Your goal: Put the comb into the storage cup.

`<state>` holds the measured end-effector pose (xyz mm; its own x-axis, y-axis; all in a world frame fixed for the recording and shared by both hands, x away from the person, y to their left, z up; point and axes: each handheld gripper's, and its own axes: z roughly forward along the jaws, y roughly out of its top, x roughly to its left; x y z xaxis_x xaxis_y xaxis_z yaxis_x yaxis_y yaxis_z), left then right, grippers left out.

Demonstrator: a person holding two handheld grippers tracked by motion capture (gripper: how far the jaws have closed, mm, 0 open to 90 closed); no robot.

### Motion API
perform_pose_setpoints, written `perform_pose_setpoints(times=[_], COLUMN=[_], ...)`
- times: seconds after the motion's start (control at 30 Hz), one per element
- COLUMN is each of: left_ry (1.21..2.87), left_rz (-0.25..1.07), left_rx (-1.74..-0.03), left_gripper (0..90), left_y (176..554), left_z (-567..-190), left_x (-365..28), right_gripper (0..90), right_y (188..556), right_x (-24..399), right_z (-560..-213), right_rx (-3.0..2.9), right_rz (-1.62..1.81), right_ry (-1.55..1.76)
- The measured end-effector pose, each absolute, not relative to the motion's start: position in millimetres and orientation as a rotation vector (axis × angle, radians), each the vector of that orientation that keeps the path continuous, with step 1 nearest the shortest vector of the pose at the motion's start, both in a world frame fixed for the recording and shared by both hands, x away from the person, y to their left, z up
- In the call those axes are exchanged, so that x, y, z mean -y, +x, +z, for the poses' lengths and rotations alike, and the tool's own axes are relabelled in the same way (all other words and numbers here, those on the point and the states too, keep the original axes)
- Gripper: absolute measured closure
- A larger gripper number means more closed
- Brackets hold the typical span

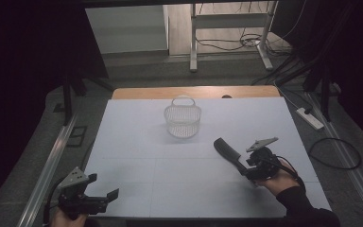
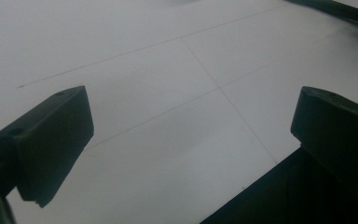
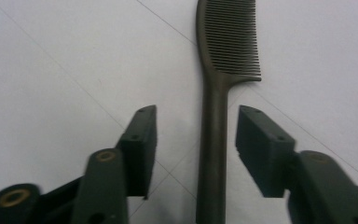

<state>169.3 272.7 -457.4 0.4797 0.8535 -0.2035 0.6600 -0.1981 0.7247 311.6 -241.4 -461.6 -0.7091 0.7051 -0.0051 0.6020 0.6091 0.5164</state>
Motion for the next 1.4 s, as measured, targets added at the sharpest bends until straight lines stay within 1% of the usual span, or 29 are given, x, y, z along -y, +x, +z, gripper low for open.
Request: perform_pose_setpoints(times=[0.07, 0.3, 0.4, 0.57, 0.7, 1.0, 1.4], left_ry=[1.944, 1.972, 1.97, 1.97, 1.967, 1.962, 1.957], left_rz=[0.312, 0.327, 0.319, 0.314, 0.314, 0.311, 0.307], left_rx=[-1.254, -1.244, -1.247, -1.247, -1.247, -1.25, -1.248], left_gripper=[0.0, 0.0, 0.0, 0.0, 0.0, 0.0, 0.0], left_y=[171, 174, 174, 175, 174, 175, 174], left_z=[-458, -458, -459, -459, -459, -459, -459], left_x=[-272, -269, -269, -269, -269, -270, -270], right_gripper=[41.1, 23.7, 20.4, 7.1, 0.0, 0.0, 0.0], right_y=[312, 317, 318, 321, 323, 327, 335], right_x=[242, 246, 250, 256, 261, 262, 255], right_z=[-461, -459, -457, -456, -457, -460, -483], right_rx=[-2.625, -2.592, -2.58, -2.548, -2.537, -2.528, -2.586], right_rz=[0.732, 0.707, 0.723, 0.738, 0.758, 0.714, 0.632], right_ry=[1.091, 1.134, 1.142, 1.161, 1.195, 1.24, 1.23])
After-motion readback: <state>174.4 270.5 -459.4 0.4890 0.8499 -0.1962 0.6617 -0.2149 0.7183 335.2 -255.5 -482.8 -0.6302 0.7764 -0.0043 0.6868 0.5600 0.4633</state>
